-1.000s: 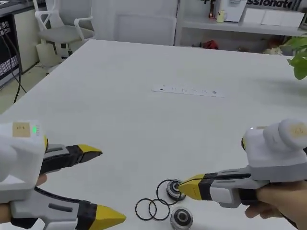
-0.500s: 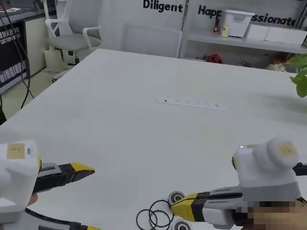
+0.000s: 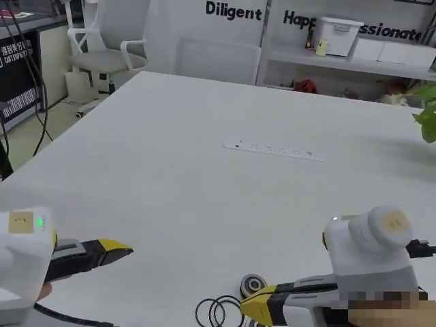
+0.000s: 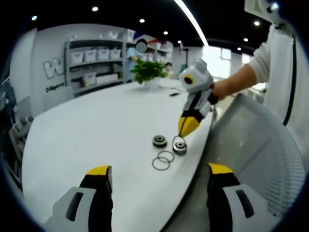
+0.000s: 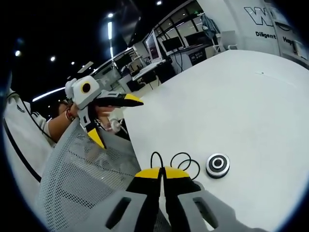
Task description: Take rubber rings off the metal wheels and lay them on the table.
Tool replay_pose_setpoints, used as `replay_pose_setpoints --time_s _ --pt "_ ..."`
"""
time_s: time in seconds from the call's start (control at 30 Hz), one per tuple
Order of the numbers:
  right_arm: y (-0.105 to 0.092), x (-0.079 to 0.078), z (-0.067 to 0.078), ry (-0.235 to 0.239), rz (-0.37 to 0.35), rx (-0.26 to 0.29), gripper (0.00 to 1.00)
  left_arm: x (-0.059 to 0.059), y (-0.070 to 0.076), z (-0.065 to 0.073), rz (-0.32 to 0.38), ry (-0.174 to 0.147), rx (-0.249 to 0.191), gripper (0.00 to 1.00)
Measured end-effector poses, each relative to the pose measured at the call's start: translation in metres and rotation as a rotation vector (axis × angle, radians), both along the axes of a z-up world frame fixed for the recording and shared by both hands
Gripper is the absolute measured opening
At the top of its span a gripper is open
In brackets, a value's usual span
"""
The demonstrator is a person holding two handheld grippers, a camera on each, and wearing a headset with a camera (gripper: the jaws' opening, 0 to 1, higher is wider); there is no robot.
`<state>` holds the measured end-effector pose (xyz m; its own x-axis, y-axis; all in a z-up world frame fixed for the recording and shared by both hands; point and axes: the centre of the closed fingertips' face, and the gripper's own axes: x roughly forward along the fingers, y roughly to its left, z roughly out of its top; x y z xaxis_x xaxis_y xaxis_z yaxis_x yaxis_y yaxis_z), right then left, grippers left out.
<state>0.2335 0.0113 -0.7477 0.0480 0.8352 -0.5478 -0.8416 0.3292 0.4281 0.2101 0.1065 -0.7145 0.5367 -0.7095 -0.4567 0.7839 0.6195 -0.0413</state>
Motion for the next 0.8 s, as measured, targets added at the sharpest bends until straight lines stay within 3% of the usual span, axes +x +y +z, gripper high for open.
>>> replay_pose_setpoints --time_s 0.47,0.8 --pt "0.019 -0.002 -0.02 0.009 0.048 -0.037 0.0 0.005 0.012 0.001 0.004 -0.017 0.016 0.81" --pt "0.026 0.005 -0.03 0.017 0.046 -0.054 0.0 0.011 0.016 -0.002 0.008 -0.015 0.0 0.81"
